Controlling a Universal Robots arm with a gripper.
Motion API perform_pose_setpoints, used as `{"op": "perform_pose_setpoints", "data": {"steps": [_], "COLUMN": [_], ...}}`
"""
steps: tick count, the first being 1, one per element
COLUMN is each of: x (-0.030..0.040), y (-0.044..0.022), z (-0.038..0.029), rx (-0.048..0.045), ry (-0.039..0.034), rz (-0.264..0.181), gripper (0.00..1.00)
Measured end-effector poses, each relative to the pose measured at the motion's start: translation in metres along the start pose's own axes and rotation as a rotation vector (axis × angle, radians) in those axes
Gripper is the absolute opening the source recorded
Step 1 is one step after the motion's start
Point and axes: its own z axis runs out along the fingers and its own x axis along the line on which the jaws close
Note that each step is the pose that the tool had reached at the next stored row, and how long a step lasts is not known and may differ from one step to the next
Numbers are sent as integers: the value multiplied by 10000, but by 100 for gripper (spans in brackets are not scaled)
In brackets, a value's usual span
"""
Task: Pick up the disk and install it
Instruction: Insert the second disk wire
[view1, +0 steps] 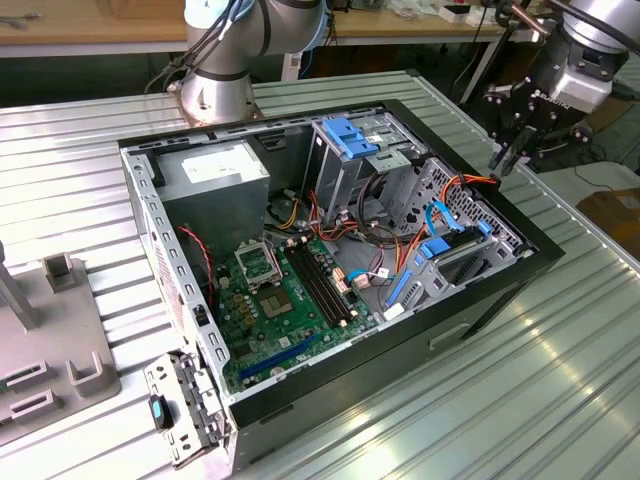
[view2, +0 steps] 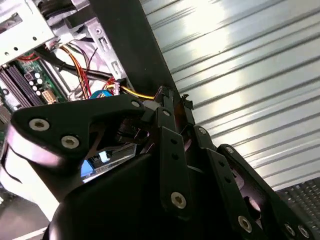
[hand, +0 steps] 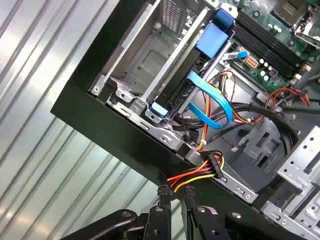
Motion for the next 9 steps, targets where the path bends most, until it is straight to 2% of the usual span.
{"op": "perform_pose_setpoints", "data": {"steps": [4,6,8,9], "x": [0,0,0,1], "y": [1,1,1,1], "z": [5,6,7,8], "rx": [-42,-53,-81,-99], "ry": [-93,-113,-139,-129], "rz": [-1601,-1961,-2604,-2687], "gripper": [24,24,24,24]}}
